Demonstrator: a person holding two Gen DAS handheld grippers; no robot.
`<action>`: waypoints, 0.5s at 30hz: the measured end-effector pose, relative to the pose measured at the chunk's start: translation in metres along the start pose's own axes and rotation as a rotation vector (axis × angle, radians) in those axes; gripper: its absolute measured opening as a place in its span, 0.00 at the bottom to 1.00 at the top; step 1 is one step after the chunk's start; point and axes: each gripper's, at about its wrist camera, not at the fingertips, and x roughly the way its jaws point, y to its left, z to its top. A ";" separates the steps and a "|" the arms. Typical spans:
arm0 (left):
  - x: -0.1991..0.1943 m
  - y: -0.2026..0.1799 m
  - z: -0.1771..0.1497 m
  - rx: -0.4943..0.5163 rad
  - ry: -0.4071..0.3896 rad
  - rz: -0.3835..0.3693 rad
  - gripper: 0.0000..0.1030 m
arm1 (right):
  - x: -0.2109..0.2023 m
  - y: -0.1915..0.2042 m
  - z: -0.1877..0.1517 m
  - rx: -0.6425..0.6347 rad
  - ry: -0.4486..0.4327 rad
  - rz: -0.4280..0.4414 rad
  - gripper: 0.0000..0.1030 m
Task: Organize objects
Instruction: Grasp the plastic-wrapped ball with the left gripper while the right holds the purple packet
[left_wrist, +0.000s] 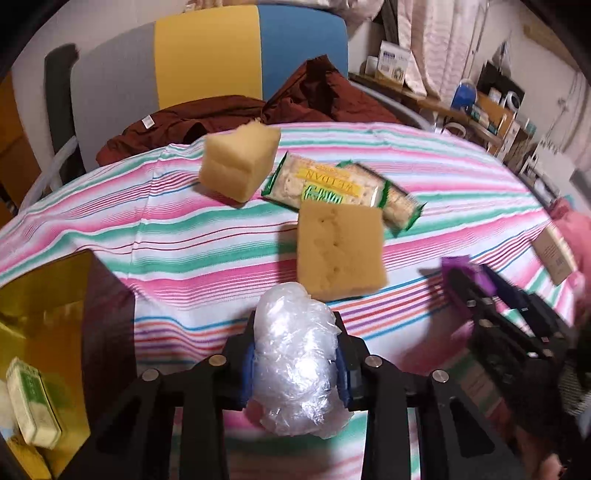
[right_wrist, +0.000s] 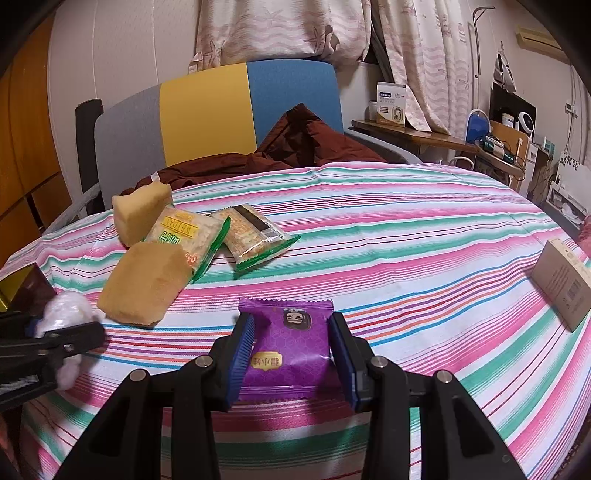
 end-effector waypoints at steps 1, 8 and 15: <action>-0.006 0.000 -0.001 -0.010 -0.010 -0.019 0.33 | 0.000 0.000 0.000 -0.002 0.000 -0.002 0.41; -0.049 0.001 -0.005 -0.046 -0.081 -0.083 0.33 | 0.000 0.000 0.000 -0.011 -0.001 -0.011 0.41; -0.088 0.023 -0.012 -0.084 -0.156 -0.096 0.33 | -0.001 0.002 0.000 -0.025 -0.002 -0.025 0.41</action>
